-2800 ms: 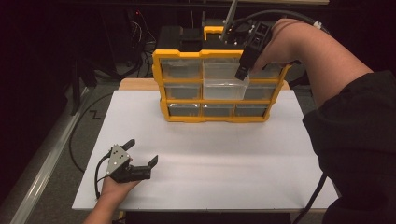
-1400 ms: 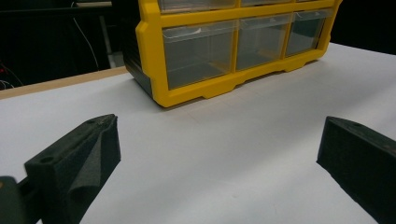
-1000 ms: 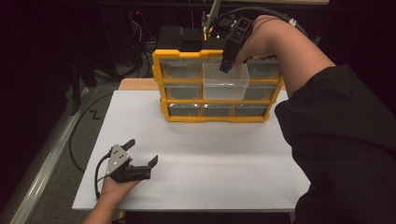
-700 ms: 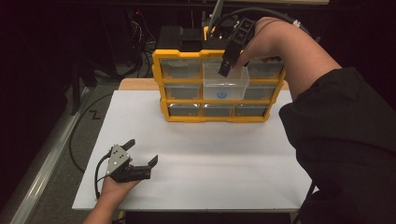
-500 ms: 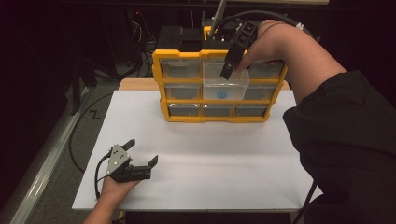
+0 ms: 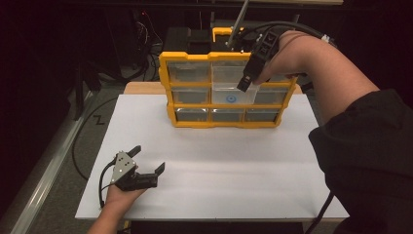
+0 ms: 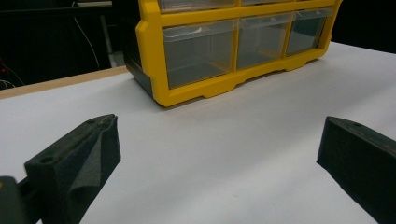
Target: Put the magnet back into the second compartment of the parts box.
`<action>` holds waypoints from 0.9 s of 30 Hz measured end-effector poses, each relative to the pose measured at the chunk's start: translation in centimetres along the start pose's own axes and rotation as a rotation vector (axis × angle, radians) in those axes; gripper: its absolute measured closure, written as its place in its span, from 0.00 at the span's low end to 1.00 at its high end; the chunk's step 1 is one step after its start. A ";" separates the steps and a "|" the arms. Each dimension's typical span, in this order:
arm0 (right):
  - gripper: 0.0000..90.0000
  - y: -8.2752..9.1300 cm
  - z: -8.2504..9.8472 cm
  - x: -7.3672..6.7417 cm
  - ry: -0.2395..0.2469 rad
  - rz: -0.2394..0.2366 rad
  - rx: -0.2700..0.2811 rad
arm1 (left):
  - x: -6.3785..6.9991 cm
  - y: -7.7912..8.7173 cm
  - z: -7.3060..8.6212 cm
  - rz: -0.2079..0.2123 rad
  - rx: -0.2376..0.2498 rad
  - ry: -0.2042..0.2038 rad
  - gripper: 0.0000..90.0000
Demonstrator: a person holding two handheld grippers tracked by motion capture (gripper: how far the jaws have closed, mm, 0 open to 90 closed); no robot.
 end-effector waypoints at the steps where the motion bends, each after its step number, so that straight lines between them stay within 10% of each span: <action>1: 0.37 0.0 0.2 -0.1 0.000 0.004 -0.003 | 0.0 0.0 0.0 0.000 -0.002 -0.001 0.00; 27: 0.35 0.4 4.2 -2.7 -0.019 0.015 -0.014 | 0.2 0.0 -0.1 0.004 0.005 -0.004 0.00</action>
Point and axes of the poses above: each handheld gripper's, and its own axes: y roughly backward along the jaws, z roughly out of its underside, x roughly to its right, the point moved 6 cm from there along -y, roughly forward along the jaws, and after that the axes turned 8 degrees about y, right-handed, at the moved point
